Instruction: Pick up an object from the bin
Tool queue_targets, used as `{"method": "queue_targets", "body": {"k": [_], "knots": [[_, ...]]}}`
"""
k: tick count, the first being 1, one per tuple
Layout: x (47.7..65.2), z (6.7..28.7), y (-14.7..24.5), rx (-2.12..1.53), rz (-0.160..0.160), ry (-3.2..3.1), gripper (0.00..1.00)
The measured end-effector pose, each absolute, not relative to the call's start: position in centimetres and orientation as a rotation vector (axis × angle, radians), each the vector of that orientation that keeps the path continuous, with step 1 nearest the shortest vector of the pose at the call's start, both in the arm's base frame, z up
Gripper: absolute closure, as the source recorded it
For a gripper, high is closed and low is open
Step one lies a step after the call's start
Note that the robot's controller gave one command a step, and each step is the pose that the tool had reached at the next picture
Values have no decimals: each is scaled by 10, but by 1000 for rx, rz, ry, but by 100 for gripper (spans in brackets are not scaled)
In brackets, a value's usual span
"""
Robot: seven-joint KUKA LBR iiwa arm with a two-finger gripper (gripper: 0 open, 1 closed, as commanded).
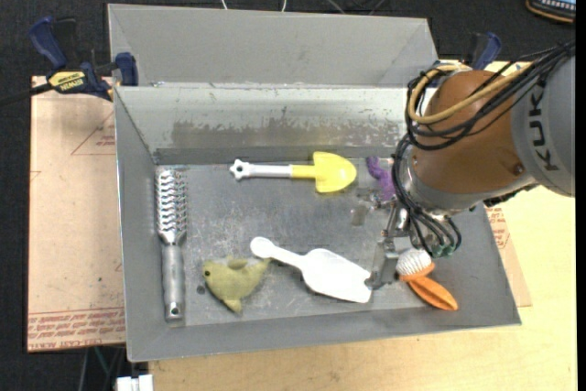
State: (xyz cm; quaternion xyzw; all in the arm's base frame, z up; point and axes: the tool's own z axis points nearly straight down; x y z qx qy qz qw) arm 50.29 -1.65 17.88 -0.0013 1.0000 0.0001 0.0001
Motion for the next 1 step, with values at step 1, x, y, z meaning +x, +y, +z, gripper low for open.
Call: {"method": "queue_targets", "body": {"k": [1], "knots": [[503, 179, -16, -4, 0, 3141, 0]]}}
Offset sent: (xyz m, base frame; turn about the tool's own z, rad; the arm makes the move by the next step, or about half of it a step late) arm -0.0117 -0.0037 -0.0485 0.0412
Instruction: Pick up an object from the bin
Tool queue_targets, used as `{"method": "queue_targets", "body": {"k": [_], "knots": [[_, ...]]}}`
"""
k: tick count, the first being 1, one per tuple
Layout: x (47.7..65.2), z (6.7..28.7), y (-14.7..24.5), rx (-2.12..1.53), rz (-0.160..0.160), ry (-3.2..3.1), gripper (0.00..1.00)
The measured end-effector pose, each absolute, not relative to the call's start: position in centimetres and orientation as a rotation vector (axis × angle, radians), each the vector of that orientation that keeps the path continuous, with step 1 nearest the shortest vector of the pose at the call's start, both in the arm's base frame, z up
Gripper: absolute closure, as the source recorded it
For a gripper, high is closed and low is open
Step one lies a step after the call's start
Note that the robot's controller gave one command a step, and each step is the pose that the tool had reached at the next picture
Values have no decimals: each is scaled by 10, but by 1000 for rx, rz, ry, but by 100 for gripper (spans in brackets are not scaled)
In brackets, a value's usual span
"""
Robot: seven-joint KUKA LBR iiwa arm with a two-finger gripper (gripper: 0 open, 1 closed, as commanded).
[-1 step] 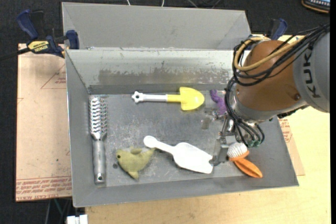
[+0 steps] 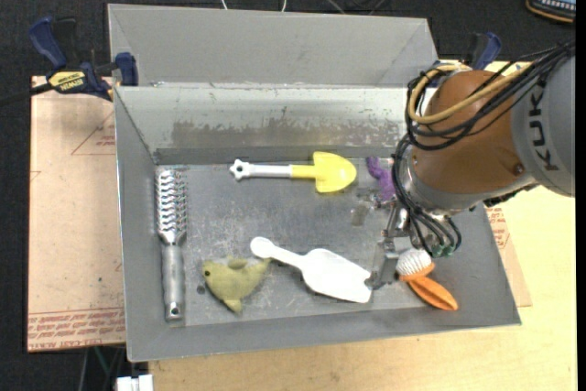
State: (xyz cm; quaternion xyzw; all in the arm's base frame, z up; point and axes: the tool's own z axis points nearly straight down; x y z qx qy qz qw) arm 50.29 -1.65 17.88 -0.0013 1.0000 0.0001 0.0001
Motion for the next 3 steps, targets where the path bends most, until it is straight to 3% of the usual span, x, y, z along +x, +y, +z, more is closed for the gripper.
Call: {"method": "queue_targets", "body": {"k": [1, 2, 3], "knots": [[491, 129, -19, 57, 3, 3144, 0], [516, 107, -5, 259, 4, 3121, 100], [516, 107, -5, 259, 3, 3121, 100]]}}
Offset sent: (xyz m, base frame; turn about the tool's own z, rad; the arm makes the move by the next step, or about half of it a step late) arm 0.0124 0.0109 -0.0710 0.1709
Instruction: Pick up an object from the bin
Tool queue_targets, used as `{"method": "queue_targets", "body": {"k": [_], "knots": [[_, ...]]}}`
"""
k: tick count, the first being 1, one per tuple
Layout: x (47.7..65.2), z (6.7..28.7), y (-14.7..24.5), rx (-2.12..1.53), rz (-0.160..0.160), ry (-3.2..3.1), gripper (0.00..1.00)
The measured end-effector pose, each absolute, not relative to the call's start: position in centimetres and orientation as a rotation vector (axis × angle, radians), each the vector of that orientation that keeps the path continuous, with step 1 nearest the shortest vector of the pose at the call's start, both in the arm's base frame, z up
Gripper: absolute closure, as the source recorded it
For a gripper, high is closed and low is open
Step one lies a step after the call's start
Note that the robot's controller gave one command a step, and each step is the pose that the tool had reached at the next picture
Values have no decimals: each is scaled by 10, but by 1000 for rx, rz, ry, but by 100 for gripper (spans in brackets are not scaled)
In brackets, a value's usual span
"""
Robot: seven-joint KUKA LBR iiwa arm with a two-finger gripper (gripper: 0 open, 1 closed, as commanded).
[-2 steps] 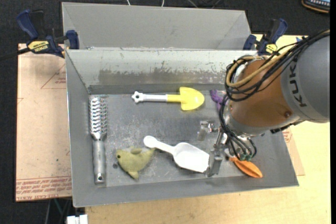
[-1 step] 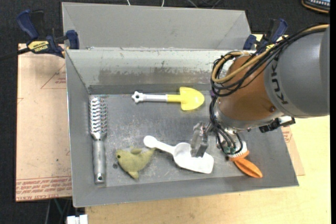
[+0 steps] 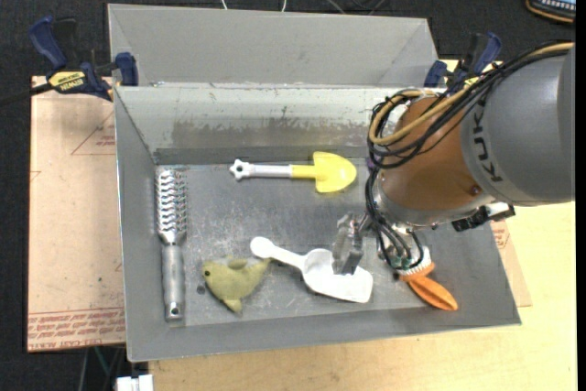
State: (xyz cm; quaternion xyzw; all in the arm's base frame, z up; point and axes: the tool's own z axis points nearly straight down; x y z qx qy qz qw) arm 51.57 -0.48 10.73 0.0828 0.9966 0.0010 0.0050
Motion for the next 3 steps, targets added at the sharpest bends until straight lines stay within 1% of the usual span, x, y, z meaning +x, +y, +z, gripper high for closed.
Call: {"method": "queue_targets", "body": {"k": [1, 2, 3], "knots": [[533, 96, 6, 280, 1, 3117, 100], [547, 84, 23, 242, 6, 3120, 100], [489, 184, 39, 379, 5, 3111, 100]]}}
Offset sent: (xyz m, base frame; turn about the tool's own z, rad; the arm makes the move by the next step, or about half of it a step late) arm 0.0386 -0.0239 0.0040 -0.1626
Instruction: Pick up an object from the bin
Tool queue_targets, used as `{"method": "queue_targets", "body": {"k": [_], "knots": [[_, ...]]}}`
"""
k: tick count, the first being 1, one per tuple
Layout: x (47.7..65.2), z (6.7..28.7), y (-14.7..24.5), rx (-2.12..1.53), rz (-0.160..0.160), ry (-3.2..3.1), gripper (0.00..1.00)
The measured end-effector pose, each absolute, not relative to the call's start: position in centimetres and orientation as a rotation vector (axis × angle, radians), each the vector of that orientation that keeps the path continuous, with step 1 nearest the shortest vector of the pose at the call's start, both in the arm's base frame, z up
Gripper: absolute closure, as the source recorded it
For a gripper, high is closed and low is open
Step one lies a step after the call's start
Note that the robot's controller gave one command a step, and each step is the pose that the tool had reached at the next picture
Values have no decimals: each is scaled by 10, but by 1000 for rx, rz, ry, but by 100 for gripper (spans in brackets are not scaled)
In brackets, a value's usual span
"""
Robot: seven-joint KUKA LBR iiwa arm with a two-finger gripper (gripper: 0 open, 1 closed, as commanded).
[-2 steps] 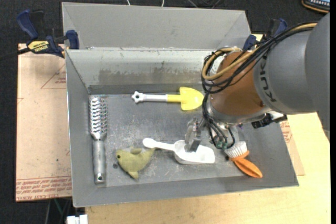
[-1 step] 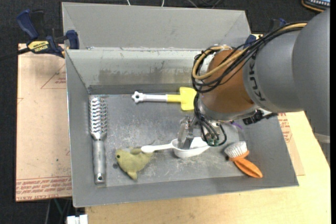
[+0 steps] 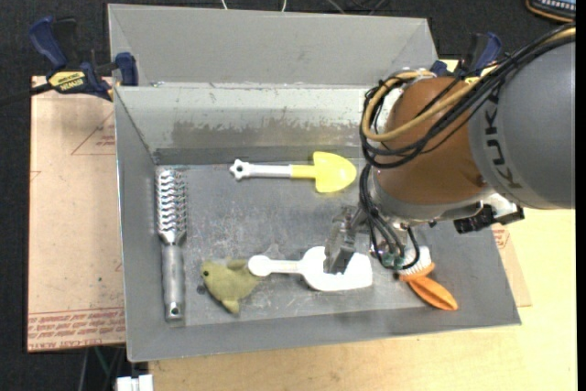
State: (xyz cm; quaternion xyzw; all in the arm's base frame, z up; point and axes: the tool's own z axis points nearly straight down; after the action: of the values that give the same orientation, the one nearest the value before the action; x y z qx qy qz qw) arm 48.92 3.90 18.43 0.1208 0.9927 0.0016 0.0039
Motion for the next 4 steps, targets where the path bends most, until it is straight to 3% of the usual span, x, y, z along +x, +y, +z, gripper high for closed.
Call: {"method": "queue_targets", "body": {"k": [1, 2, 3, 4], "knots": [[526, 89, 30, 298, 5, 3117, 0], [533, 70, 27, 282, 3, 3124, 0], [532, 71, 26, 298, 4, 3124, 0], [544, 70, 31, 280, 5, 3123, 0]]}}
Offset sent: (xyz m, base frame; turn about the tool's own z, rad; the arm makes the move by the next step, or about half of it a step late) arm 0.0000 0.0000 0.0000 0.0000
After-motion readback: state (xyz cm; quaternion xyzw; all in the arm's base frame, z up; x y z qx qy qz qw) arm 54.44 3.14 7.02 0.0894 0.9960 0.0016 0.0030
